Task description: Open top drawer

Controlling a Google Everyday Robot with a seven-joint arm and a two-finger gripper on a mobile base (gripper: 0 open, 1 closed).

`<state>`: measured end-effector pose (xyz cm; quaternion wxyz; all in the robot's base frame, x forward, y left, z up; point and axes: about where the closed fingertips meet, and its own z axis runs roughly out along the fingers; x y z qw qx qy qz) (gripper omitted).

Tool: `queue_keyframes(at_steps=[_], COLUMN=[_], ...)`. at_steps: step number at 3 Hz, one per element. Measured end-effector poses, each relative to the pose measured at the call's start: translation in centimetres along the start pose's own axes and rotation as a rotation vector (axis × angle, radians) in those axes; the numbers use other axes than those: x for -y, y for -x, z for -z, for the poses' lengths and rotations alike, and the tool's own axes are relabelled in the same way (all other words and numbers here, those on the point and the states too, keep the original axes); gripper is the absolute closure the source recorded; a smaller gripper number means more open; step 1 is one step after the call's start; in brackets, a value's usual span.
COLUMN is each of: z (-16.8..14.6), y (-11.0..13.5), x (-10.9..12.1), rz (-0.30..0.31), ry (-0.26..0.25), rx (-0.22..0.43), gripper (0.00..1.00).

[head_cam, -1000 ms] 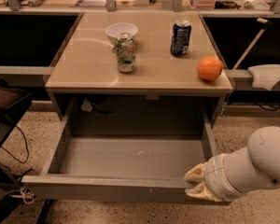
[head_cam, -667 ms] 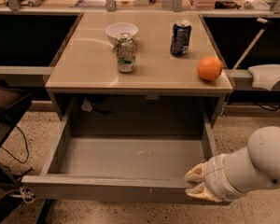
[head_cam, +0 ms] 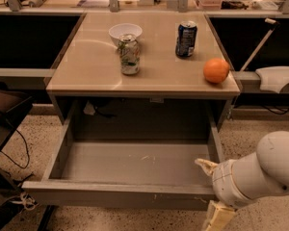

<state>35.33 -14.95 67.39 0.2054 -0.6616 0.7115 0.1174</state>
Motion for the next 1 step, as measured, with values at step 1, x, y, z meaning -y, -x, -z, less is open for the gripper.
queue_keyframes(at_steps=[1], z=[0.00], y=[0.00], x=[0.00], rz=[0.000], ry=[0.000], rx=[0.000], gripper=[0.00])
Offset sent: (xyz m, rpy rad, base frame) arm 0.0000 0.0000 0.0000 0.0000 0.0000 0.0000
